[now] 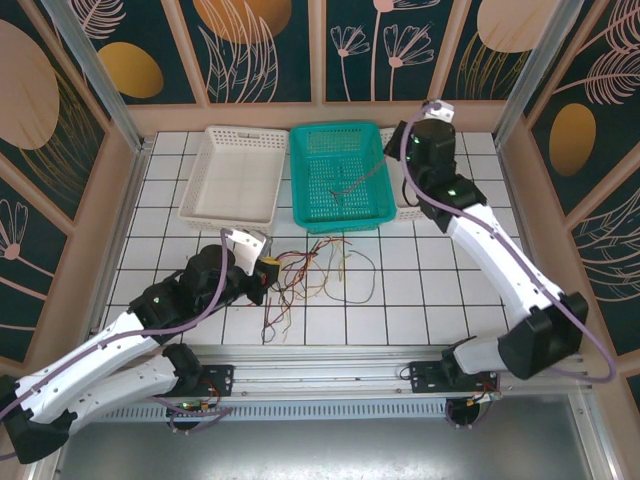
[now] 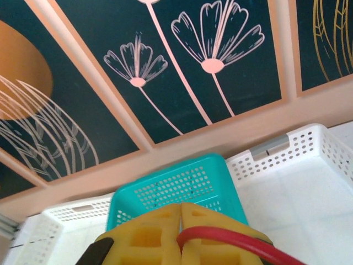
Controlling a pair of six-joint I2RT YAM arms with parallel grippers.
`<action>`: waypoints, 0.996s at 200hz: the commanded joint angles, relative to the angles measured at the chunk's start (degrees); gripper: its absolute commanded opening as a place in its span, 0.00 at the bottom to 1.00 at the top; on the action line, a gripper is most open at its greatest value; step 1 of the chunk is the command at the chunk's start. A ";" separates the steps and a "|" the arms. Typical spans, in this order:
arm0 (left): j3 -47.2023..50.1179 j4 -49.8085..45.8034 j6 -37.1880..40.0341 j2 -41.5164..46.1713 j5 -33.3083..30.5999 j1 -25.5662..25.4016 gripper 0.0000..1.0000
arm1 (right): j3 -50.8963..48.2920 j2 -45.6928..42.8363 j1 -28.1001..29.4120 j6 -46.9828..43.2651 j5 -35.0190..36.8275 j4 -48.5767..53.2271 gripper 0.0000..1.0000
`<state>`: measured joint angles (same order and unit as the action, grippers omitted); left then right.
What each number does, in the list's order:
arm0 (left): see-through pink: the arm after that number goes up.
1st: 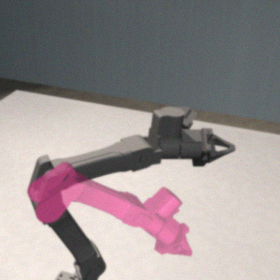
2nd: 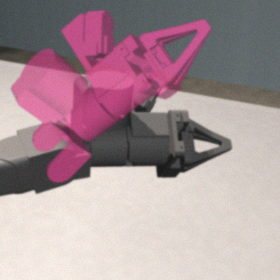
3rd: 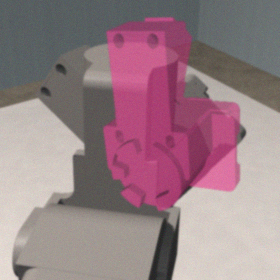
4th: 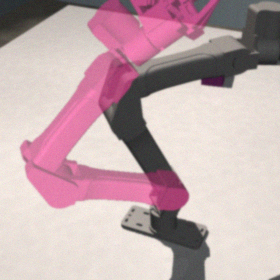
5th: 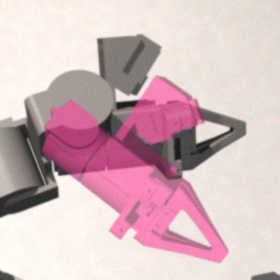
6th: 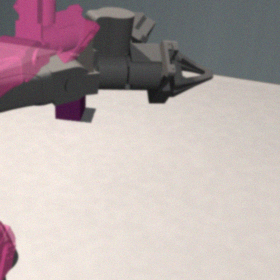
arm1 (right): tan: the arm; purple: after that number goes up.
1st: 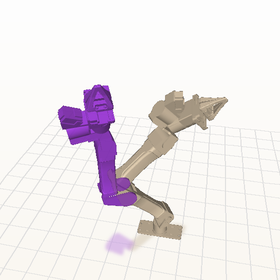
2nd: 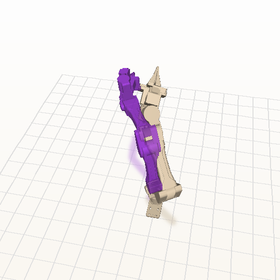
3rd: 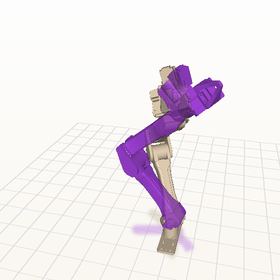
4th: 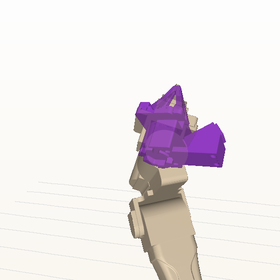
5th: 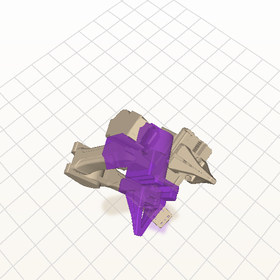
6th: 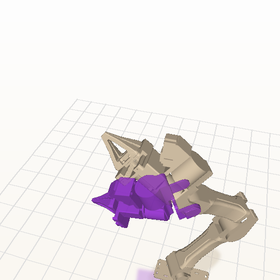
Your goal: Untangle the cables
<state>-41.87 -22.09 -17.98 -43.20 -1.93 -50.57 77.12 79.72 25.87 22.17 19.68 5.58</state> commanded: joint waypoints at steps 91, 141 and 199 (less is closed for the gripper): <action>0.67 1.79 1.20 -0.39 -3.16 0.12 0.00 | 12.41 27.53 3.82 -4.72 5.52 1.84 0.00; 0.72 1.87 1.38 -1.27 -3.07 0.12 0.00 | 24.21 41.65 4.37 -3.27 3.14 11.82 0.00; 0.80 1.96 1.50 -1.45 -3.10 0.19 0.00 | 40.98 56.28 4.33 -3.10 -1.02 24.40 0.00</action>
<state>-41.41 -22.06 -17.54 -44.69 -4.56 -50.57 111.13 131.46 30.11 18.55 20.86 21.26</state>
